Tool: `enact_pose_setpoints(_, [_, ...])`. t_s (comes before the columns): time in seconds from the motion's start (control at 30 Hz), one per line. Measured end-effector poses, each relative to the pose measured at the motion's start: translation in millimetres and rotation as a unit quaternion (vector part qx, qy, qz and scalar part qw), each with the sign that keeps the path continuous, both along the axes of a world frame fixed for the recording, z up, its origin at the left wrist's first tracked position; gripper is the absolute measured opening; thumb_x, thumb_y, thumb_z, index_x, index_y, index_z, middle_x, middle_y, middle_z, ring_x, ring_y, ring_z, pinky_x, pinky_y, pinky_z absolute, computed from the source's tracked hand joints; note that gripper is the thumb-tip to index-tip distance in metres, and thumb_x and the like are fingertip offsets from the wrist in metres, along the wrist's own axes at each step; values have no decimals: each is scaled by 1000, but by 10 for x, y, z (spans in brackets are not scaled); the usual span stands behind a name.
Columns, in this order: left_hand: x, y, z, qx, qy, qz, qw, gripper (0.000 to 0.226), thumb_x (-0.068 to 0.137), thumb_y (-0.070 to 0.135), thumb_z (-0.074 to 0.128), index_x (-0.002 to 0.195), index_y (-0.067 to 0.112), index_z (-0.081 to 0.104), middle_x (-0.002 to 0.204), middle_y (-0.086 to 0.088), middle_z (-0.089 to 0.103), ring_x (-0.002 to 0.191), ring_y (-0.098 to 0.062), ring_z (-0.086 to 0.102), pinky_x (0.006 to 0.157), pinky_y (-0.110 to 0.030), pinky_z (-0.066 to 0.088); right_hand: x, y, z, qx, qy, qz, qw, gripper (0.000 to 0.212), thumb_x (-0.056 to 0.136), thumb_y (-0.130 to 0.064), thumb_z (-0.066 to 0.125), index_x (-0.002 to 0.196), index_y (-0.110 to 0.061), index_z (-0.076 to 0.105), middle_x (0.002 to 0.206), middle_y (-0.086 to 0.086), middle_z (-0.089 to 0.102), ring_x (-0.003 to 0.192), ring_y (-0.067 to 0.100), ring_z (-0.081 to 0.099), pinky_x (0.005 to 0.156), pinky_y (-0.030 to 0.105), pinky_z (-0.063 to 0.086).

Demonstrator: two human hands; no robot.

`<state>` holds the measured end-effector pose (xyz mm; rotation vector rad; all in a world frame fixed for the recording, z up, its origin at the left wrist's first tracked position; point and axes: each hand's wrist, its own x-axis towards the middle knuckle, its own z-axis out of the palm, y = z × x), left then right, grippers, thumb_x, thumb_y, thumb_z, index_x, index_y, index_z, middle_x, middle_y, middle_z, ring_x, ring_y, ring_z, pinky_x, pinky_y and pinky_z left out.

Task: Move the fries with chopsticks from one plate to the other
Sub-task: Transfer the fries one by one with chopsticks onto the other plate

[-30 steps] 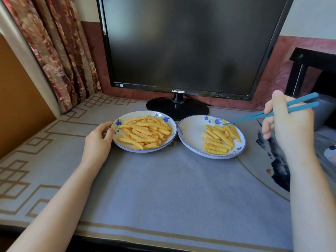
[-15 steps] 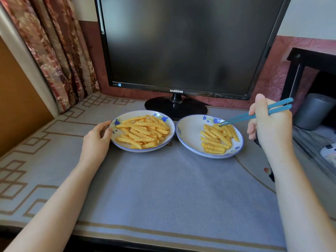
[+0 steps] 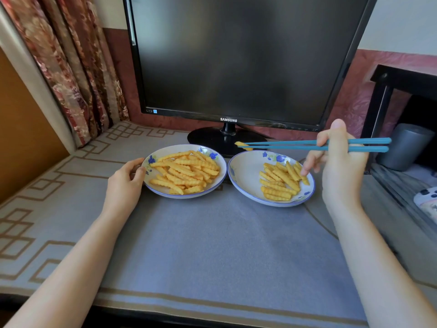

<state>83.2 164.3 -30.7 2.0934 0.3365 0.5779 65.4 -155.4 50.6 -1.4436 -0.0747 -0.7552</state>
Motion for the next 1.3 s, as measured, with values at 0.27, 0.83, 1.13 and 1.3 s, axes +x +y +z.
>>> enact_pose_setpoints(0.27, [-4, -1, 5, 6, 1, 0, 1000, 32, 97, 19, 43, 125, 15, 59, 119, -6, 63, 98, -8, 47, 83, -23, 33, -101, 403, -138, 4, 47, 99, 994, 42, 103, -31, 40, 66, -13, 47, 38, 10, 45, 32, 20, 47, 47, 32, 31])
enact_pose_setpoints(0.83, [6, 12, -14, -13, 1, -3, 1000, 33, 97, 21, 45, 126, 15, 59, 119, -5, 64, 111, -16, 54, 85, -23, 35, -112, 91, 65, -34, 23, 84, 996, 40, 102, -24, 40, 64, -13, 48, 37, 5, 43, 31, 24, 41, 41, 24, 24])
enact_pose_setpoints(1.13, [0, 12, -5, -10, 0, -2, 1000, 33, 97, 20, 44, 126, 15, 59, 119, -5, 64, 99, -8, 49, 84, -22, 34, -2, -396, 113, -120, 50, -26, 991, 39, 101, -31, 41, 68, -13, 52, 38, 7, 48, 29, 21, 42, 35, 15, 30])
enact_pose_setpoints(1.3, [3, 8, -2, -7, 6, -2, 1000, 33, 97, 21, 44, 126, 16, 58, 119, -4, 63, 98, -8, 49, 83, -22, 34, -18, -445, 105, -169, 67, -46, 982, 40, 100, -34, 41, 68, -15, 54, 40, 9, 52, 30, 22, 41, 36, 21, 35])
